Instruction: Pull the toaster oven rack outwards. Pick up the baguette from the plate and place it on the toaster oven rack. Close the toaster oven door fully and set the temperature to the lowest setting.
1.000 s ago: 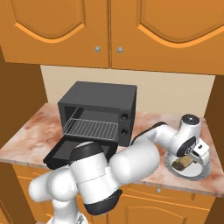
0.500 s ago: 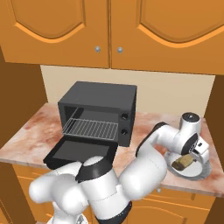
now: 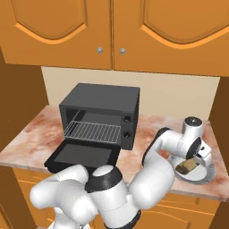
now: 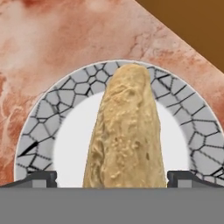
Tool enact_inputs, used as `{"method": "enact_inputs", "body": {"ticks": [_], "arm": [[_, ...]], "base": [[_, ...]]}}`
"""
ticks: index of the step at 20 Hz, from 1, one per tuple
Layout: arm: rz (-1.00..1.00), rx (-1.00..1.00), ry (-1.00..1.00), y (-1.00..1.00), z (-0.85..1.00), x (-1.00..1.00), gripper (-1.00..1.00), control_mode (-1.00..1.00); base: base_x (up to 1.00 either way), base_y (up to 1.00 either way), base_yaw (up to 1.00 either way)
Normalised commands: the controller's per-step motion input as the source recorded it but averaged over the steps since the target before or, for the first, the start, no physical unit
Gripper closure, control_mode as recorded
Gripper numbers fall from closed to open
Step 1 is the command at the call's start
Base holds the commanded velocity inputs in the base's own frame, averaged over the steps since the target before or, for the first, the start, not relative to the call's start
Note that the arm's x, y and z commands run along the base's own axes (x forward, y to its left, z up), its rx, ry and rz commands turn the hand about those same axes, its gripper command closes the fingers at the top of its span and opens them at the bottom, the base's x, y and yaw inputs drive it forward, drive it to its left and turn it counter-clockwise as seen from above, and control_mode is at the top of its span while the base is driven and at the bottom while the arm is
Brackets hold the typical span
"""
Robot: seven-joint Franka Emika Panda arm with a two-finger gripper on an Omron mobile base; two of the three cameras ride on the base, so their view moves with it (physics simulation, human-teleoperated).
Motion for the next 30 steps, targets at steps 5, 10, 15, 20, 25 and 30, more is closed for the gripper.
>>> {"method": "enact_inputs", "body": {"ticks": [5, 10, 15, 20, 25, 30], "arm": [[0.00, 0.02, 0.00, -0.01, -0.34, 0.04, -1.00, -1.00], [0.00, 0.02, 0.00, 0.00, -0.30, 0.00, -1.00, -1.00], [0.00, 0.04, 0.00, -0.03, -0.11, -0.05, -1.00, -1.00], [0.00, 0.05, 0.00, -0.01, -0.01, -0.12, -1.00, -1.00], [0.00, 0.02, 0.00, 0.00, -0.20, -0.01, -1.00, -1.00], [0.00, 0.00, 0.00, 0.02, -0.40, 0.00, -1.00, -1.00]], "base": [[0.00, 0.00, 0.00], [0.00, 0.00, 0.00], [0.00, 0.00, 0.00], [0.00, 0.00, 0.00], [0.00, 0.00, 0.00], [0.00, 0.00, 0.00]]}}
